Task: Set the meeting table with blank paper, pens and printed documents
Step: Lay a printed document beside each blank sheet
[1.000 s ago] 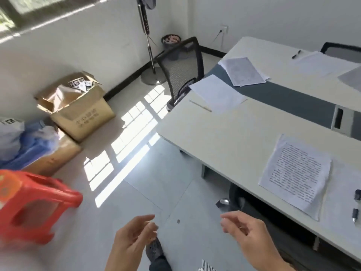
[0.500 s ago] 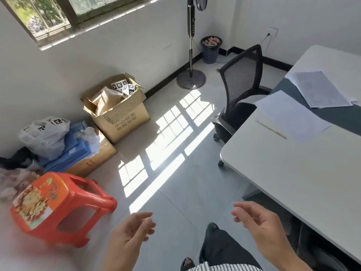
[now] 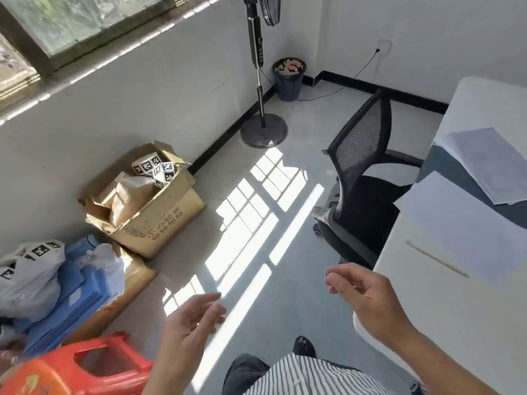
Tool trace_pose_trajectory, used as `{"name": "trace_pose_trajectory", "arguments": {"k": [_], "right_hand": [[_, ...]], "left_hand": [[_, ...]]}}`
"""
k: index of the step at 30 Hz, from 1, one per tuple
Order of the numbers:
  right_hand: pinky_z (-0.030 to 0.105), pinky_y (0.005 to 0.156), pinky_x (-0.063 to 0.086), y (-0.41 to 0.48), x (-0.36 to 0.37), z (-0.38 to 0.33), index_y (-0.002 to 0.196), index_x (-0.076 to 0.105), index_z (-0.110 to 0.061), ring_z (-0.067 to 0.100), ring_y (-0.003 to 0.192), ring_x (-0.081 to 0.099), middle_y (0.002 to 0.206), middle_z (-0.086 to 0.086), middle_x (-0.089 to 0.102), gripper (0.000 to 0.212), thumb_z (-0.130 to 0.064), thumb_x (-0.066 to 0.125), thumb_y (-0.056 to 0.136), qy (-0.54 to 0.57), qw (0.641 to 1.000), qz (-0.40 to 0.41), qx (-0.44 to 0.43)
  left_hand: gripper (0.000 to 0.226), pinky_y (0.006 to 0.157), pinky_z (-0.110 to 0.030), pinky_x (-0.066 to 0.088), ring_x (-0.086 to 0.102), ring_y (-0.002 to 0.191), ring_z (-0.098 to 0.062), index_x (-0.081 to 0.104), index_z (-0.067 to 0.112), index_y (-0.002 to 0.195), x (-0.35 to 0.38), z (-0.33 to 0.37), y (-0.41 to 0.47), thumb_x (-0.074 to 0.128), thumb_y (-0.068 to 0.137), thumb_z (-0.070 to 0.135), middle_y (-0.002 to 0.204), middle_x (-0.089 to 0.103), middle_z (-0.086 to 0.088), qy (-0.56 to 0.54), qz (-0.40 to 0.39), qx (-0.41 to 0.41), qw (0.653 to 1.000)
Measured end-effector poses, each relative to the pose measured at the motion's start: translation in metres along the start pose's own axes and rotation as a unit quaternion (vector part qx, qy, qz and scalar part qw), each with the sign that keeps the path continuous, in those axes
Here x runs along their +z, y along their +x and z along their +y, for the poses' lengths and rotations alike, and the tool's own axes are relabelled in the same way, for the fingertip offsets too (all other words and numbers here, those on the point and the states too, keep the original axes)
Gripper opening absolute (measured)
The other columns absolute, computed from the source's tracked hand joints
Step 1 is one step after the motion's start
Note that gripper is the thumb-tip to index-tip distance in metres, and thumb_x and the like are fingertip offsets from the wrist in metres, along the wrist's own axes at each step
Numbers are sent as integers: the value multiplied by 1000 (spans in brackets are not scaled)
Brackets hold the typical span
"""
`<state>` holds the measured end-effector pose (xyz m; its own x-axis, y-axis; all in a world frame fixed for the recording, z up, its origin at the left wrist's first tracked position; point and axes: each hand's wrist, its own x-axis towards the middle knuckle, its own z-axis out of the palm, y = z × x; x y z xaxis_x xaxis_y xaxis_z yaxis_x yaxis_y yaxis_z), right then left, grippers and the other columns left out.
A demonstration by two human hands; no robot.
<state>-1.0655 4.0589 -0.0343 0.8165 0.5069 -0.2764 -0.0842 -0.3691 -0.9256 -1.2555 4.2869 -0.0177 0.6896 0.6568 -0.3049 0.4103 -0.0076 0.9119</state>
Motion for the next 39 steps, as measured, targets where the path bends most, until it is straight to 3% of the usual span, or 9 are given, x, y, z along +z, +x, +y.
{"name": "trace_pose_trajectory", "arguments": {"k": [6,10,18,26,30,34,39], "right_hand": [[35,83,56,103,8,-37,94,72,-28,13,80,72,87,-3,76,25,-43,64,76,1,999,47,1],[31,80,55,176,28,-43,93,73,-28,10,77,71,85,-4,76,20,-39,64,79,8,994,109,25],[25,81,56,278,49,-96,99,72,-25,10,82,72,90,-5,76,28,-42,63,79,59,968,238,57],[15,70,54,329,10,-89,94,72,-25,11,77,73,85,-3,77,16,-29,63,82,97,900,413,102],[19,68,53,365,-31,-77,95,72,-24,10,77,73,86,-6,77,13,-16,64,89,107,878,453,113],[12,68,52,415,-73,-89,95,71,-24,9,77,73,85,-7,77,15,-28,63,84,131,857,489,94],[13,71,52,442,-108,-91,98,70,-26,6,80,72,87,-8,76,25,-40,60,79,142,833,524,106]], "left_hand": [[13,55,-23,53,69,62,-17,71,7,90,-1,18,118,64,85,-3,74,75,-14,-12,-46,-16,999],[12,57,-23,55,71,67,-21,72,10,90,-11,39,230,65,85,1,76,76,-11,21,-93,3,995],[14,60,-20,56,73,71,-17,71,12,96,-15,139,439,65,84,7,80,77,-7,88,-239,66,965],[27,68,-35,56,71,75,-23,71,15,97,100,214,544,64,74,29,83,76,-9,128,-380,99,911],[22,66,-30,56,72,73,-19,71,17,96,165,245,574,74,78,30,82,76,-8,150,-422,112,887],[25,64,-31,55,72,74,-26,71,12,94,224,297,611,71,74,27,80,76,-11,187,-461,140,856],[16,68,-38,58,72,73,-19,71,16,95,296,330,647,69,80,19,81,76,-7,236,-507,175,810]]}}
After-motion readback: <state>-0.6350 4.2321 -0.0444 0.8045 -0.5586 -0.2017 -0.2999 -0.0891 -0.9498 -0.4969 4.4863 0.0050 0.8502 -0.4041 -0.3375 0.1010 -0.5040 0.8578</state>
